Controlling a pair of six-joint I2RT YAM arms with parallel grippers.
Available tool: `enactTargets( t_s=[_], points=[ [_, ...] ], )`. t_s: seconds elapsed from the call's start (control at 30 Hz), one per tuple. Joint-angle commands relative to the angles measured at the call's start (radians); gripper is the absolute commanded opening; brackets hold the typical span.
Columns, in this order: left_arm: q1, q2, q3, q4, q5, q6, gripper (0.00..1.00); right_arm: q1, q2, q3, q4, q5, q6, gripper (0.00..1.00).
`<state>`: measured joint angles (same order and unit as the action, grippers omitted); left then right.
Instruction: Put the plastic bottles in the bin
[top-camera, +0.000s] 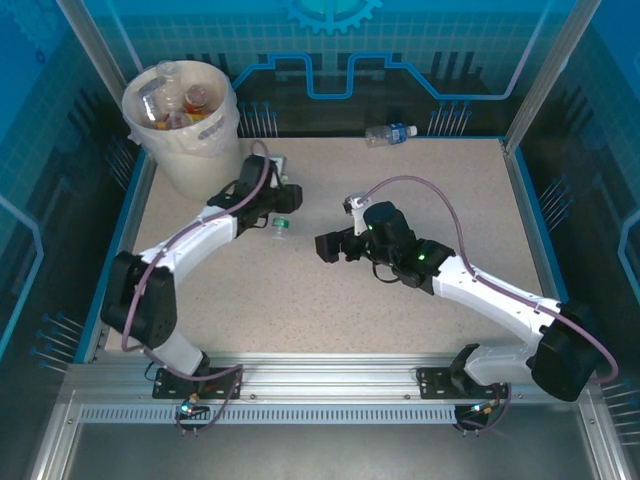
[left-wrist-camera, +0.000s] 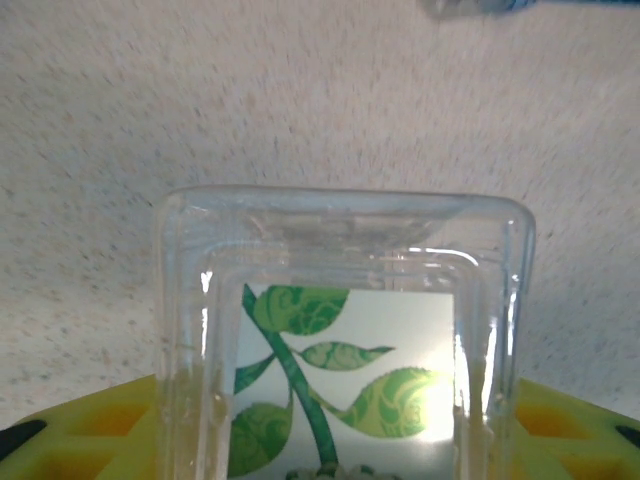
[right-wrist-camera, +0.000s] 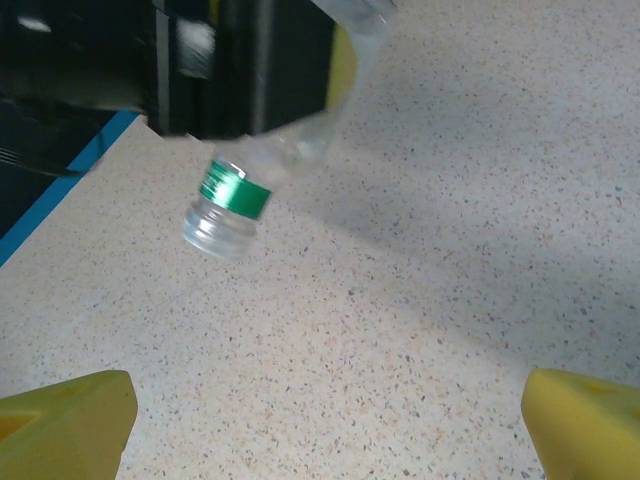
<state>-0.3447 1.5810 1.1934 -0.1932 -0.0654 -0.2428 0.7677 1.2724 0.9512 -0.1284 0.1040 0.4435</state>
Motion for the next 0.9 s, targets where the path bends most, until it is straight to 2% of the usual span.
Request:
enactTargets(
  t_s=[0.0,0.17,0.4,0.67,0.87],
  points=[
    [0.051,-0.097,-0.015,0.046,0.077,-0.039,0.47,0.013,0.011,0.038,0.036,-0.009,-0.017,1.00],
    [0.124,-0.204,0.013,0.048,0.125,-0.042,0.47,0.015,0.010,0.036,0.036,0.006,-0.016,1.00],
    [0.226,-0.271,0.109,0.081,0.197,-0.055,0.48,0.015,0.008,0.035,0.029,0.030,-0.010,1.00],
    [0.353,-0.240,0.256,0.152,0.196,-0.104,0.49,0.014,0.010,0.034,0.024,0.049,-0.006,1.00],
    [0.437,-0.147,0.374,0.197,0.185,-0.136,0.49,0.014,0.014,0.041,0.018,0.052,-0.011,1.00]
  ],
)
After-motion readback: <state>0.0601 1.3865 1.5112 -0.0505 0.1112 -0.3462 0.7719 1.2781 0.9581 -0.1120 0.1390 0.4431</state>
